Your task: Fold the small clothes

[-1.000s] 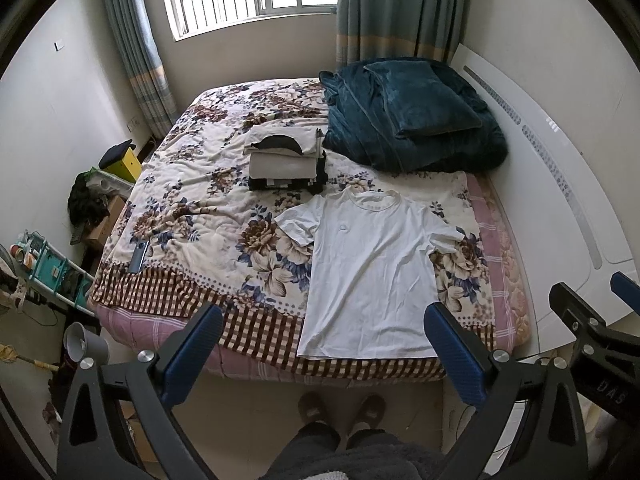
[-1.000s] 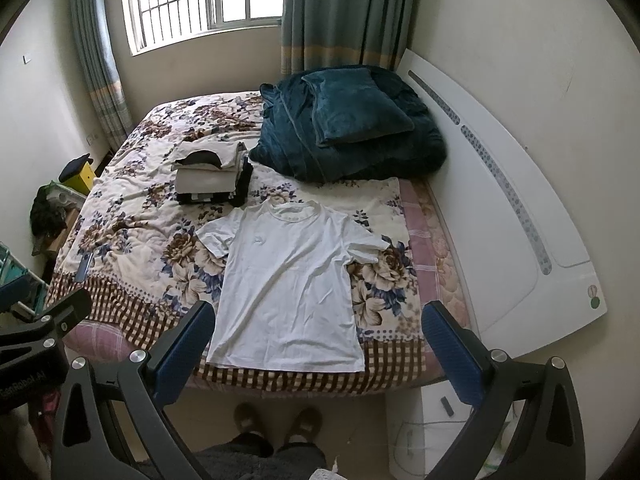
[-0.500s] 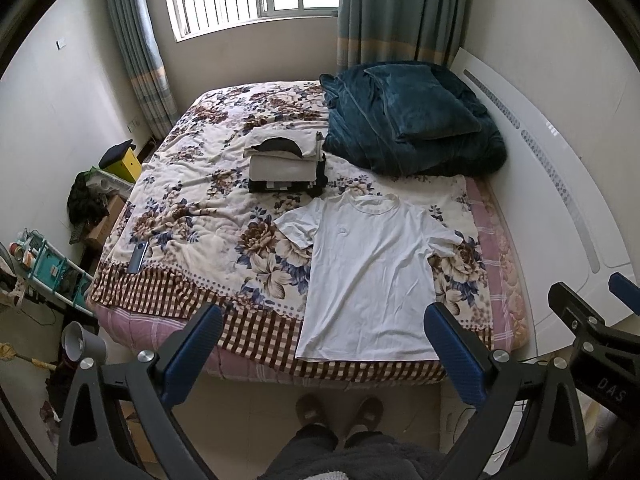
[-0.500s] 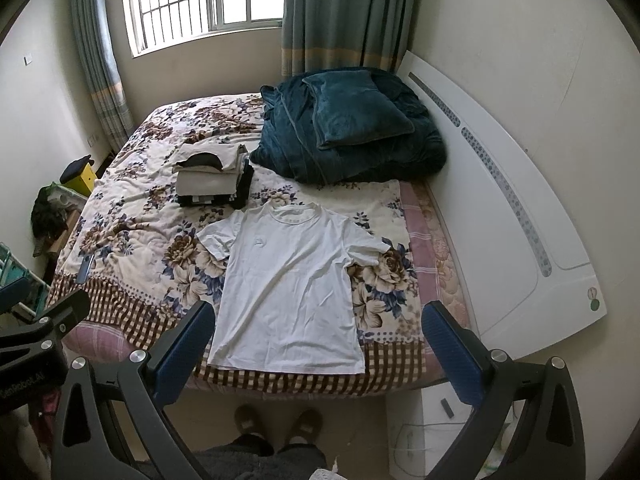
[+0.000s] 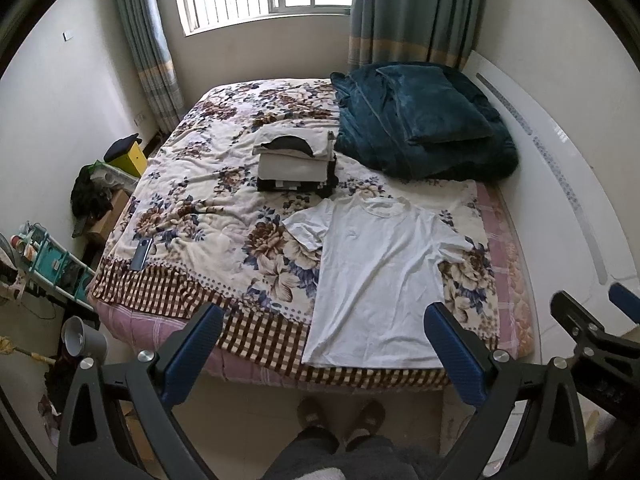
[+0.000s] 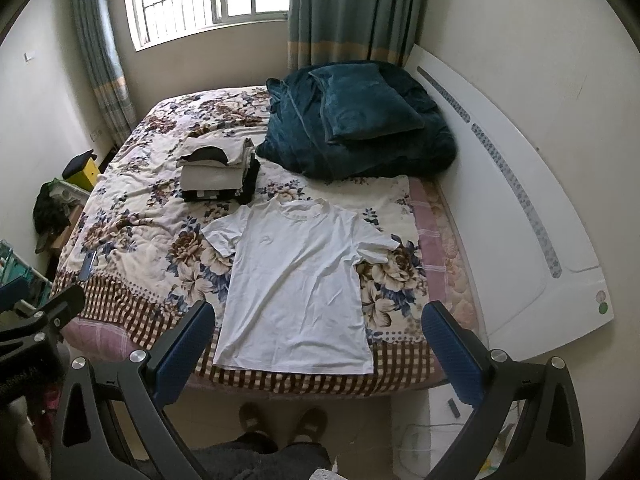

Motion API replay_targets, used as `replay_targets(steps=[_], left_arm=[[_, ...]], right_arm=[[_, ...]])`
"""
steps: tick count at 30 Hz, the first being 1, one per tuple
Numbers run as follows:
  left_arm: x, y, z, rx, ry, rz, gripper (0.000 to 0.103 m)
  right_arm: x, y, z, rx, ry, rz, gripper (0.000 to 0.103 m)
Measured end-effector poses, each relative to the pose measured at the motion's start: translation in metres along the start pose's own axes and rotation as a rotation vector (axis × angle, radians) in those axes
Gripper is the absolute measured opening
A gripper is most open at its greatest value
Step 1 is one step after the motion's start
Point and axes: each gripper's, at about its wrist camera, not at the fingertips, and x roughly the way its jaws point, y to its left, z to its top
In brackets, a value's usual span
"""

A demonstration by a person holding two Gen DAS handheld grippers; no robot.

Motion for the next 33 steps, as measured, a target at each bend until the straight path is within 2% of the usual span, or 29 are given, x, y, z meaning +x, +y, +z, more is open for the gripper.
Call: replay_targets(steps=[4,6,10,13,16,19,25,29,32,33], left_arm=[[0.042,0.009,0.004,0.012,-0.034,0.042,0.103],[0.072,0.006,0.015,0.032,-0.044,0.062,0.103],[0.137,-0.004,0.035,0.048,-0.021,0.058,0.103],[0.198,-0.021,0.05,0.06,0.018,0.068,0.103],[0.26,-0.041,0.06,0.07,0.07,0.087,0.103],[0.333,-0.064,0.065,0.073,0.155,0.113,0.103],[0.478,-0.099,0.056,0.044,0.287,0.154,0.103],[0.573,-0.107,0.035,0.032,0.373,0.169,0.103],[0.633,-0.107,0.021,0.008,0.435,0.187,0.103],[0.65,-0.107,0.017,0.002,0.452,0.186,0.103]], right_arm=[[0.041,-0.004,0.007,0.052,0.008,-0.037,0.103],[0.069,-0.009,0.013,0.095,0.012,-0.061,0.103],[0.144,-0.031,0.021,0.208,0.031,-0.103,0.103],[0.219,-0.058,0.028,0.289,0.067,-0.135,0.103],[0.307,-0.099,0.031,0.394,0.138,-0.155,0.103],[0.394,-0.145,0.026,0.493,0.219,-0.168,0.102],[0.59,-0.235,-0.011,0.731,0.292,-0.072,0.086],[0.708,-0.265,-0.049,0.913,0.344,0.014,0.082],[0.774,-0.276,-0.076,1.062,0.351,0.085,0.081],[0.791,-0.278,-0.084,1.109,0.346,0.109,0.071]])
